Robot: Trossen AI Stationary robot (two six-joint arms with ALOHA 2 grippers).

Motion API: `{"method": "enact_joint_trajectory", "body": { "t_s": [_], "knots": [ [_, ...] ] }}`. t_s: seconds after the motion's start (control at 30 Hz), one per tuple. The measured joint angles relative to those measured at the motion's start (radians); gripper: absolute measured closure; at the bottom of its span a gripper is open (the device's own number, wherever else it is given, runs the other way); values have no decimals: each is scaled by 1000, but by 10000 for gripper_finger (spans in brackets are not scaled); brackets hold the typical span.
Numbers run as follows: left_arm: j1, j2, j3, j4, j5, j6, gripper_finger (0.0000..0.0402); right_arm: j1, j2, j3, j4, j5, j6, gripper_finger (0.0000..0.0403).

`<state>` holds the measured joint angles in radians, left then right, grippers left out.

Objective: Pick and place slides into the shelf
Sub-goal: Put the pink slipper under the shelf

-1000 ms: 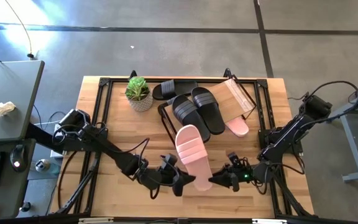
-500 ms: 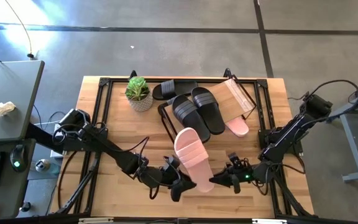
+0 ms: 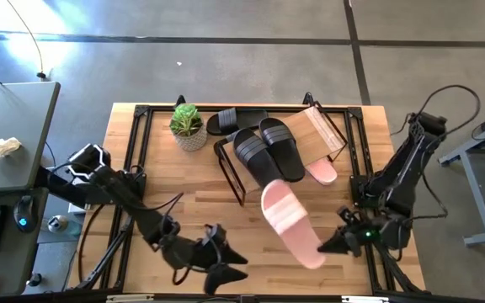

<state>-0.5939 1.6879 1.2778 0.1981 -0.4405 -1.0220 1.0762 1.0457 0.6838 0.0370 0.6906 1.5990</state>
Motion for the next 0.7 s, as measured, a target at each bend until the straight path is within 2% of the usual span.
{"method": "enact_joint_trajectory", "body": {
  "t_s": [0.17,0.27,0.4,0.57,0.7],
  "knots": [
    [-40,-17,0,-13,-11,7,142,64,32,0,-192,-200,346,379],
    [-51,-17,0,-15,-24,7,142,80,73,-19,-221,-248,459,379],
    [-50,-17,0,-16,-24,8,142,74,102,-109,-120,-186,517,379],
    [-48,-17,0,-16,-24,31,142,72,103,-307,106,-23,577,379],
    [-48,-17,0,-21,-16,31,142,26,103,-412,151,34,577,379]
  ]
}}
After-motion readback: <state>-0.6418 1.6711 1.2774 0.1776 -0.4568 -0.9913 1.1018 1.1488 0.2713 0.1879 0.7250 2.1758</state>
